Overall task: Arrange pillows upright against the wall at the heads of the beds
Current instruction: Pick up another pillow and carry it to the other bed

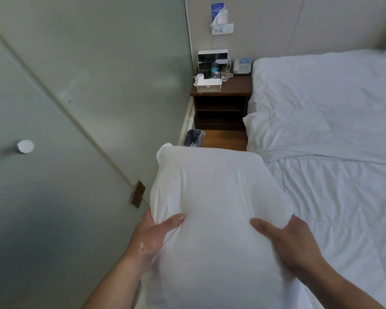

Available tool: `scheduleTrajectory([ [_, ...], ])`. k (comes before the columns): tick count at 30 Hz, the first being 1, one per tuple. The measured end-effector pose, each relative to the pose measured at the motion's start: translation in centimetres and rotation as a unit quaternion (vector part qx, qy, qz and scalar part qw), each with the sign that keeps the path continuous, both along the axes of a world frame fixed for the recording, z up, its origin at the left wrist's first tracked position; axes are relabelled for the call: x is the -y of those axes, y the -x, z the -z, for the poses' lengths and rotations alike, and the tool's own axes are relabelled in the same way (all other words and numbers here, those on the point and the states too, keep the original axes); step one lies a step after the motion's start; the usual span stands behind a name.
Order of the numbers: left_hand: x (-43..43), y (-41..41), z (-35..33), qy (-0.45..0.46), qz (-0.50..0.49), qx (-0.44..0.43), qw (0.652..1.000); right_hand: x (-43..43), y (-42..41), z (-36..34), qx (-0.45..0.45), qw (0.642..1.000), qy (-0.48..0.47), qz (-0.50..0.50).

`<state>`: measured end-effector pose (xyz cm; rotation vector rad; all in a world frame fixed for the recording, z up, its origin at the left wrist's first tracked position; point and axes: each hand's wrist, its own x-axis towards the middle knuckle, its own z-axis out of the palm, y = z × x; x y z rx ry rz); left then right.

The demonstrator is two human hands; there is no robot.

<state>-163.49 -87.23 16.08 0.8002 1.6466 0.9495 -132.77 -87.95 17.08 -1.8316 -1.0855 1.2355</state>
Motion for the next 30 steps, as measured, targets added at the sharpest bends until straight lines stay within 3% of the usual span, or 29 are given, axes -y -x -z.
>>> scheduleTrajectory([
  [16, -35.7, 4.2, -0.5, -0.020, 0.112, 0.019, 0.993, -28.7, 5.2, -2.4, -0.002, 0.992, -0.035, 0.125],
  [30, -62.4, -4.8, -1.9, -0.019, 0.119, 0.023, 0.992, -55.5, -3.7, -2.6, -0.007, 0.992, -0.036, 0.120],
])
